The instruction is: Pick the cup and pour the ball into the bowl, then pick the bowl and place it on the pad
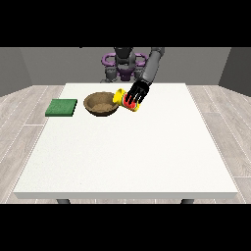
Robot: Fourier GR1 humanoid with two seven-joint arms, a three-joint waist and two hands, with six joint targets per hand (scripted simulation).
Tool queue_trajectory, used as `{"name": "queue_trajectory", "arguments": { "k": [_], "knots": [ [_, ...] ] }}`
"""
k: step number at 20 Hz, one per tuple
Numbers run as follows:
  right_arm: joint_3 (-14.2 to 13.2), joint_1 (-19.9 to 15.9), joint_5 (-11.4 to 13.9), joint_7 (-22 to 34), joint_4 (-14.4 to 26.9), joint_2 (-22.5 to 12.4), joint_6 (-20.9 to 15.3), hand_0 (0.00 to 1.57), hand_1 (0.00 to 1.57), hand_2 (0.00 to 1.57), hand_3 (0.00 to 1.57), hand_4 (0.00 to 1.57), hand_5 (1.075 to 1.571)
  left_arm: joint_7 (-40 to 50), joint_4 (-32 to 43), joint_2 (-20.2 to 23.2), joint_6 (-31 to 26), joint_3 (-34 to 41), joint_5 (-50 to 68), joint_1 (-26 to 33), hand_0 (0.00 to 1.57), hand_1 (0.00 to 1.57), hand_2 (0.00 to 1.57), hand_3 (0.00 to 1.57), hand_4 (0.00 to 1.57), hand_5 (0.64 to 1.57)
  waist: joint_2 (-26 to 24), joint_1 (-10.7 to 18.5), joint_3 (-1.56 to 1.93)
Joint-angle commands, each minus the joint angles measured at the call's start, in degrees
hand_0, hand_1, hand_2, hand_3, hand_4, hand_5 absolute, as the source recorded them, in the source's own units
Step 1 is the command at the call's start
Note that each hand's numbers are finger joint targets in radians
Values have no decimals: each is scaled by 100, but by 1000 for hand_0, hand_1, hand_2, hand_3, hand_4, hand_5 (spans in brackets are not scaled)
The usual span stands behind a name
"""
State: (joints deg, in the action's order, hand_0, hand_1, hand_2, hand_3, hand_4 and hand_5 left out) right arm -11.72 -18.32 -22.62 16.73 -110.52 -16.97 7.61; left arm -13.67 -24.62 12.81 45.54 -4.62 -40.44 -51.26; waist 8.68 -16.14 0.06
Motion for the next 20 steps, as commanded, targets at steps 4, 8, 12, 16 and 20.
{"name": "queue_trajectory", "arguments": {
  "k": [4,8,12,16,20],
  "knots": [
    [107,-97,264,-261,651,153,-34,0,0,0,0,360,1564,1605,827,-208,659,-1219,-1940,-611,1352,1352,1571,1571,857,1548,-256,135,18],
    [283,100,402,-389,815,395,-102,0,0,0,0,378,1565,2331,1259,-667,359,-1928,-2846,-683,1326,1326,1433,1427,979,1480,-618,231,12],
    [185,-26,338,-213,1031,249,-76,0,0,0,0,384,1565,2834,1609,-756,-163,-2676,-3750,-950,1454,1454,1571,1571,939,1490,-912,342,11],
    [106,363,318,-388,1370,230,130,0,0,0,0,383,1566,3495,1854,-1065,-956,-3376,-4549,-1266,1502,1502,1571,1571,1021,1515,-1293,348,12],
    [-71,-92,307,-438,1851,104,114,0,0,0,0,379,1566,3889,1175,-1269,-1655,-3767,-4889,-1160,1500,1500,1571,1571,1045,1509,-1226,527,-1]
  ]
}}
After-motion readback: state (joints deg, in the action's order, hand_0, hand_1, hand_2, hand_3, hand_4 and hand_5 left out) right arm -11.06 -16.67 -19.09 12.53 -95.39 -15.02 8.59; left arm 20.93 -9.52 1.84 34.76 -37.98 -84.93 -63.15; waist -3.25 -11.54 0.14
